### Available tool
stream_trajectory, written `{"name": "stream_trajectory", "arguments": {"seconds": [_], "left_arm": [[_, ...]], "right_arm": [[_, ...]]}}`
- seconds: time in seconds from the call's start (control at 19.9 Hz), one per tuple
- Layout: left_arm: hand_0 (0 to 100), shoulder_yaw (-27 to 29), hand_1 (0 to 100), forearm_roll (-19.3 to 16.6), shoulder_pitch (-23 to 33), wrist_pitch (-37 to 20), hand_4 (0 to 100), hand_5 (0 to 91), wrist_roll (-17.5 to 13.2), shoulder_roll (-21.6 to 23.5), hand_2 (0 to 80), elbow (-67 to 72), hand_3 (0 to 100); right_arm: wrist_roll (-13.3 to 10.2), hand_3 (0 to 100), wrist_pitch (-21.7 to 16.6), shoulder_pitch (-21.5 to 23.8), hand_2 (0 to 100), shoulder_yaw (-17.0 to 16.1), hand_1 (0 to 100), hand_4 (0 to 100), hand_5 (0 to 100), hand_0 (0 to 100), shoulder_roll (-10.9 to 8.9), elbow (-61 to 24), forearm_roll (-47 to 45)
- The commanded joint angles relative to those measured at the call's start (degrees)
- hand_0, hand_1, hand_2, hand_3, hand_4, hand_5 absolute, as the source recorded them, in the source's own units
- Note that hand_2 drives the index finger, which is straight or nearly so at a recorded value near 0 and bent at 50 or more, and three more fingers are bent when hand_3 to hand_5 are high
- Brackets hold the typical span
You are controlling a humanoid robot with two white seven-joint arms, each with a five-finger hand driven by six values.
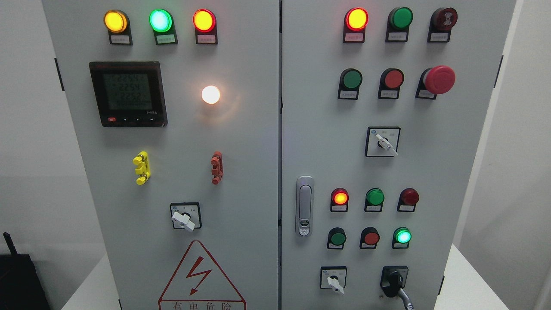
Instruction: Trip black knob to open circuit
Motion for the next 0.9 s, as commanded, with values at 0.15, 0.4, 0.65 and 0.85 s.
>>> {"name": "stream_trajectory", "arguments": {"seconds": [0.15, 0.4, 0.65, 0.85], "left_arm": [[12, 0.07, 39, 0.14, -0.14, -0.08, 0, 0.0, 0.01, -0.09, 0.0, -0.01, 0], [12, 0.07, 39, 0.14, -0.23, -0.08, 0, 0.0, 0.01, -0.09, 0.0, -0.01, 0], [12, 0.07, 39, 0.14, -0.14, -0.08, 0, 0.0, 0.01, -0.09, 0.0, -0.01, 0], [12, 0.07, 39, 0.14, -0.14, -0.08, 0, 0.0, 0.01, -0.09, 0.0, -0.01, 0]], "right_arm": [[1.53, 100, -1.48, -0.64, 0, 0.05, 85, 97, 96, 99, -0.16, -2.02, -0.02], [1.53, 100, -1.48, -0.29, 0, -0.39, 85, 97, 96, 99, -0.42, -1.31, -0.02], [1.53, 100, -1.48, -0.02, 0, -0.56, 85, 97, 96, 99, -1.30, -1.14, -0.02], [1.53, 100, -1.48, 0.59, 0, -1.26, 85, 97, 96, 100, -1.30, -1.14, -0.02]]}}
